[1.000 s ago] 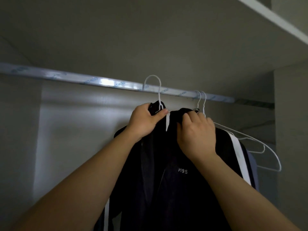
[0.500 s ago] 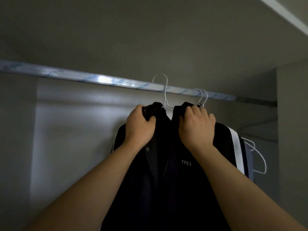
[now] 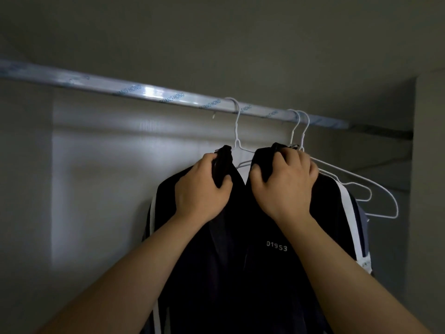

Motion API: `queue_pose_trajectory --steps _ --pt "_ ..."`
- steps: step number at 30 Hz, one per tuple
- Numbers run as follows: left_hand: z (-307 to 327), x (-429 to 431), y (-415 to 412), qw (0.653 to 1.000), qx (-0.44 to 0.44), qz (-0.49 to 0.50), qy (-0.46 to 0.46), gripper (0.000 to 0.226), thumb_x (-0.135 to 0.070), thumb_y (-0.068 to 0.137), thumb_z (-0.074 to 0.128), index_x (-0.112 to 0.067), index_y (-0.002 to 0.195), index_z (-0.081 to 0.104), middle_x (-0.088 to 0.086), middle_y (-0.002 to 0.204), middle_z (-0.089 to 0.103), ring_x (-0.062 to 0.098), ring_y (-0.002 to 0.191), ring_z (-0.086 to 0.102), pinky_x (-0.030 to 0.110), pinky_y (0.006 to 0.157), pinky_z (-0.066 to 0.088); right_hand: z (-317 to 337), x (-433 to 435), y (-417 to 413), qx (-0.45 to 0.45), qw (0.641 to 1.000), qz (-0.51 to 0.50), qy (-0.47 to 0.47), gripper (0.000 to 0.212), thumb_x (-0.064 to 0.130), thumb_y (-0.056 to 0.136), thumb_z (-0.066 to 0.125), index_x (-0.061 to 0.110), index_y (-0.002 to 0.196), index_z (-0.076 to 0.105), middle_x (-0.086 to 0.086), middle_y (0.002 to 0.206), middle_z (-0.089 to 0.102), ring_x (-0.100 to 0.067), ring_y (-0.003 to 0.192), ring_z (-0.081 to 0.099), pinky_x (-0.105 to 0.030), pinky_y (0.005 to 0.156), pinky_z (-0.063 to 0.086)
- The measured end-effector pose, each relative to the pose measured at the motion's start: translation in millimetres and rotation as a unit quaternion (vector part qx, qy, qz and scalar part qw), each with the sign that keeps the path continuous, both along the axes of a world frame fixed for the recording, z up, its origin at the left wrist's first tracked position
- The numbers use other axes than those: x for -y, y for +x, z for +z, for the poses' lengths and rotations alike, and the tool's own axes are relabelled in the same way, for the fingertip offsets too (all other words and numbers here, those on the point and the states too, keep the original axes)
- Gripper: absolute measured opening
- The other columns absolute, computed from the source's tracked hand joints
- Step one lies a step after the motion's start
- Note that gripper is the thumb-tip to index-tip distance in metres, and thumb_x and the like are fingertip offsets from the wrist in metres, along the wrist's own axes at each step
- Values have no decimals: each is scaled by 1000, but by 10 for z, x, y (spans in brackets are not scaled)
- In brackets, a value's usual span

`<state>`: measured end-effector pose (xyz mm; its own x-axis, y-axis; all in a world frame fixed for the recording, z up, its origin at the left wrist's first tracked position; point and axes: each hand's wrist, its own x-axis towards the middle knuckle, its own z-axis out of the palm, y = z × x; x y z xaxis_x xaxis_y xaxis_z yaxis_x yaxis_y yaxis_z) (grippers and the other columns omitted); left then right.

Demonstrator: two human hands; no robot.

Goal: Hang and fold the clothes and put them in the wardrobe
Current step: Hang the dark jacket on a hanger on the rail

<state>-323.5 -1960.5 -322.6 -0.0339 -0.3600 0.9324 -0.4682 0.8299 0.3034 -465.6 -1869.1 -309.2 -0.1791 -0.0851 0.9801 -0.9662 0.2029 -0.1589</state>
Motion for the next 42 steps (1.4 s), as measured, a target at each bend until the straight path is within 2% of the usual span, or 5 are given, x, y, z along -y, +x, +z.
queue_pose_trajectory --steps 11,18,23,32,42 --pt "46 -54 120 997 -30 -35 69 33 -64 82 54 -42 105 48 -23 76 59 -6 68 56 21 55 42 69 -42 158 130 983 130 26 20 30 79 68 15 84 57 -4 103 59 -25 90 55 -31 70 39" --pt "428 -24 96 996 -2 -15 87 28 -53 80 69 -29 87 55 -15 106 43 4 71 52 19 55 34 859 -81 106 513 714 475 29 31 15 79 77 6 104 61 -13 91 65 -29 80 67 -36 64 56" --pt "560 8 87 992 -68 23 107 18 -27 90 69 -16 99 59 4 109 60 25 90 59 29 69 41 988 -142 151 79 984 131 93 33 9 81 54 28 108 58 -4 96 66 -31 85 60 -33 66 40" --pt "66 -26 184 992 -93 -81 -12 35 -7 77 78 -16 105 61 -9 111 51 -1 93 51 -5 83 33 -317 -79 338 16 961 185 205 47 36 87 68 27 131 55 4 166 13 -25 117 61 -34 79 54" --pt "-409 -98 434 987 -66 -142 31 55 -44 76 66 -34 129 54 -23 114 46 5 80 56 9 74 45 -912 -222 573 93 954 285 6 38 45 95 57 31 125 42 13 124 41 -5 104 53 -28 74 50"
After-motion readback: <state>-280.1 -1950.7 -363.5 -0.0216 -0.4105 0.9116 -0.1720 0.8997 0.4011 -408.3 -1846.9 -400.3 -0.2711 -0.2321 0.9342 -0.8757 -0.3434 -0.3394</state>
